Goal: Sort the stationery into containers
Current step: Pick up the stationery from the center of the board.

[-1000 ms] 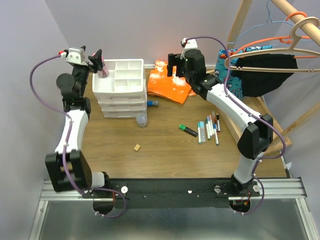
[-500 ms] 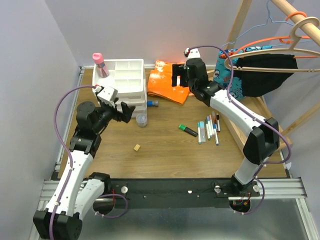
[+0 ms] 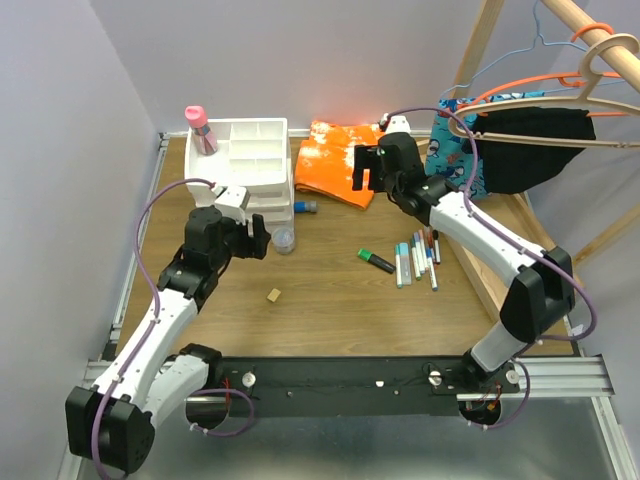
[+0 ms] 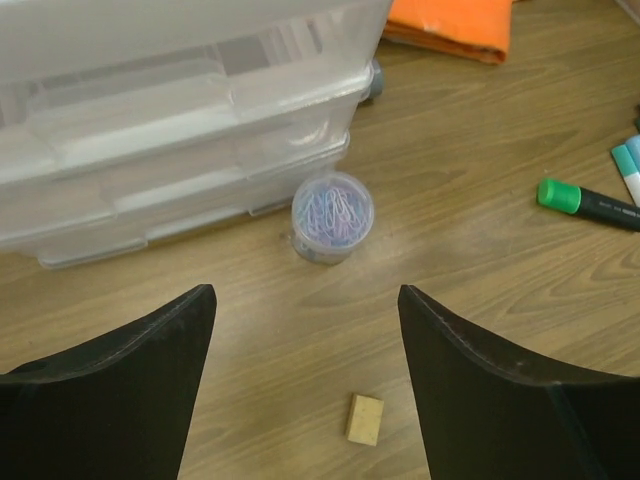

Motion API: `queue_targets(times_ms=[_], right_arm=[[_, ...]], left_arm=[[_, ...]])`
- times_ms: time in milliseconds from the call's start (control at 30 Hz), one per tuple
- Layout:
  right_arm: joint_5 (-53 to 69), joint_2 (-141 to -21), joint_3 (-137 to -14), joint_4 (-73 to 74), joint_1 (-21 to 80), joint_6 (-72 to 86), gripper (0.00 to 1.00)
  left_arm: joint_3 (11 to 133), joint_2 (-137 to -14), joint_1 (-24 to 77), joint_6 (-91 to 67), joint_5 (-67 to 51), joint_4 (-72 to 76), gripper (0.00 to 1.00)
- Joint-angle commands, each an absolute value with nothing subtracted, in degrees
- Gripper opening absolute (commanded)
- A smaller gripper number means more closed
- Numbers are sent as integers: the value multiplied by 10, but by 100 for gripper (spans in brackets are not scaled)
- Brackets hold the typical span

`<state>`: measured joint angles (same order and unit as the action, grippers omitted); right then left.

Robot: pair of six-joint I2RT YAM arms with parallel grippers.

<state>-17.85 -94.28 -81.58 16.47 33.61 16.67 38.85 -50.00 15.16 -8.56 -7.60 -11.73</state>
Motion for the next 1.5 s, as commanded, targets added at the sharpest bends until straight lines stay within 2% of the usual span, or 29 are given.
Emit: queue_targets(times_ms=[0, 300, 700, 1000, 1467], right_arm=[[-206, -891, -789, 162, 338, 173, 93], [-219, -864, -737, 162, 338, 183, 91], [-215, -817, -686, 141, 335, 192, 91], [-208, -795, -664, 138, 330, 196, 91], [-205, -776, -649, 140, 317, 196, 91]], left_arm=[[380, -525, 187, -116, -23, -147, 79], [352, -612, 264, -182, 68, -83, 73], [413, -739, 291, -224, 154, -38, 74], [442, -787, 310, -200, 177, -25, 84], [483, -835, 314, -200, 207, -43, 86]])
